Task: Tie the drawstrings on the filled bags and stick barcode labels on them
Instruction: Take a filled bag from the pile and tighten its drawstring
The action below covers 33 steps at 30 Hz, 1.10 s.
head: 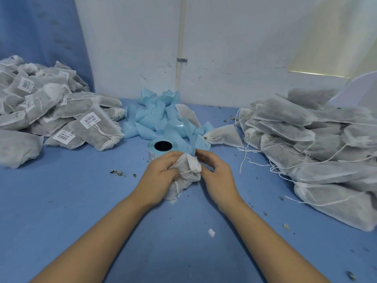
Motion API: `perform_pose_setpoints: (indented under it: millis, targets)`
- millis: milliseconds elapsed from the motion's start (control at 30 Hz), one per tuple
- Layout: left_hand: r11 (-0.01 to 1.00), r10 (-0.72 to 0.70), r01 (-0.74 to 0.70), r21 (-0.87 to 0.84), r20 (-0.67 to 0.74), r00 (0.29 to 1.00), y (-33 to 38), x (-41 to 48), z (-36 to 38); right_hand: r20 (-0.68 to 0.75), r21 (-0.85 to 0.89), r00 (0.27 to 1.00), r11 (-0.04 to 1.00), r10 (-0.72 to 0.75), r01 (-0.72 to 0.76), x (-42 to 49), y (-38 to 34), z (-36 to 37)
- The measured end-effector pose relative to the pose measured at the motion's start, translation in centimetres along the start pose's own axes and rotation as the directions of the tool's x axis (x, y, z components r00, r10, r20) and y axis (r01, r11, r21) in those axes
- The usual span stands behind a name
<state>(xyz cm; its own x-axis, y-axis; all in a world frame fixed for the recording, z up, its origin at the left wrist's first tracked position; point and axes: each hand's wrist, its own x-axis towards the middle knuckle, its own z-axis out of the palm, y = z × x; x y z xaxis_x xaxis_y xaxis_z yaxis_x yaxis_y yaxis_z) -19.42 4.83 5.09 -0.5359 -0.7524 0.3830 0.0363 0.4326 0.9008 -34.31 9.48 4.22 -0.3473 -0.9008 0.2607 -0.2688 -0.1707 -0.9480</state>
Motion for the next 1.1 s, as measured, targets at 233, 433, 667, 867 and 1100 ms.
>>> perform_pose_setpoints:
  millis: [233, 433, 667, 867, 1100]
  targets:
    - [1.000, -0.024, 0.024, -0.003, 0.011, 1.000, 0.2, -0.1, 0.0, -0.031, 0.091, 0.999, 0.996, -0.015, 0.018, 0.0, -0.2, 0.0]
    - [1.000, -0.012, 0.011, 0.028, 0.013, 1.000, 0.5, -0.1, 0.0, -0.061, 0.116, 0.998, 0.993, 0.009, -0.002, 0.0, -0.2, 0.1]
    - [0.999, -0.028, 0.029, 0.035, -0.019, 0.999, 0.6, -0.2, 0.1, -0.193, 0.094, 0.980, 0.995, 0.047, -0.029, 0.1, 0.1, -0.1]
    - [0.997, -0.066, 0.070, 0.028, -0.109, 0.992, 0.4, 0.2, -0.1, -0.384, 0.170, 0.921, 0.985, 0.069, -0.002, 0.3, 0.0, -0.8]
    - [0.993, -0.115, 0.107, -0.054, -0.199, 0.973, 0.2, 0.7, 0.0, -0.356, 0.261, 0.924, 0.964, 0.140, -0.045, 0.1, -0.5, -0.9]
